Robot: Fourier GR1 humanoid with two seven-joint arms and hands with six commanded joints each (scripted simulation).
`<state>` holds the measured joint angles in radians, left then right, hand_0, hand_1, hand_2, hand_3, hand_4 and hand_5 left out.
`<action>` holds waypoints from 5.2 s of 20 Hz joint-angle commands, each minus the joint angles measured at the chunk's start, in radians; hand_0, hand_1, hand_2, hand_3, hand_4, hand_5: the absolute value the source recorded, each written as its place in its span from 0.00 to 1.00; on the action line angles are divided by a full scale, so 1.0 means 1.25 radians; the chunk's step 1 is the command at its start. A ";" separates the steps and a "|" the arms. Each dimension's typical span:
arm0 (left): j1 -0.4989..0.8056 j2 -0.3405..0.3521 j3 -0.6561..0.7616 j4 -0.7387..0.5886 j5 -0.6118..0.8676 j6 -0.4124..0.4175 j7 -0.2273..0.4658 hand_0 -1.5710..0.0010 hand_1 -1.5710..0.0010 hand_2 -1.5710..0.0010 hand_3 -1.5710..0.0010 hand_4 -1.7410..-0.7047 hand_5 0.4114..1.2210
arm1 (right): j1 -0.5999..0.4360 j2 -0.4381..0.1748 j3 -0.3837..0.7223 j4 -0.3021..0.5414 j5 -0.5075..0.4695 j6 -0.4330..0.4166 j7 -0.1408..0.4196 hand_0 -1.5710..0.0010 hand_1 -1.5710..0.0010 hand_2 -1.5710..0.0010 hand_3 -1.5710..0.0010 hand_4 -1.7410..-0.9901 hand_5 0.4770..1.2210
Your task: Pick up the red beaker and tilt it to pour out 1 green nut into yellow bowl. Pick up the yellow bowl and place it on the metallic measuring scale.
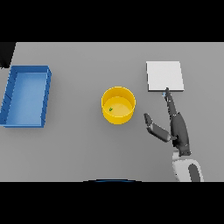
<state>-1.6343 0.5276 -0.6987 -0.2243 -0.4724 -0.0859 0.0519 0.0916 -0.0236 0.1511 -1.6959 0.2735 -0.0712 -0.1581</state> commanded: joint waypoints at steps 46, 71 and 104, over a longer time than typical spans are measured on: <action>0.832 0.292 0.053 -0.707 0.683 0.276 0.328 0.95 0.95 0.95 0.96 1.00 0.30 | -0.015 -0.024 0.008 0.014 0.000 0.027 0.018 1.00 1.00 1.00 1.00 0.75 0.27; 0.862 0.288 0.087 -0.733 0.723 0.295 0.245 1.00 1.00 1.00 1.00 0.98 0.34 | -0.532 -0.295 0.410 0.286 0.494 0.388 -0.023 1.00 1.00 1.00 1.00 0.69 0.30; 0.879 0.309 0.099 -0.749 0.737 0.287 0.233 1.00 1.00 1.00 1.00 0.99 0.35 | -0.624 -0.271 0.434 0.379 0.477 0.460 -0.021 0.02 0.02 0.15 0.15 0.01 0.99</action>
<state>-0.5358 0.9139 -0.5751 -1.1610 0.4492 0.2725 0.3438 -0.6888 -0.3625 0.6941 -1.2229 0.8688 0.5045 -0.1889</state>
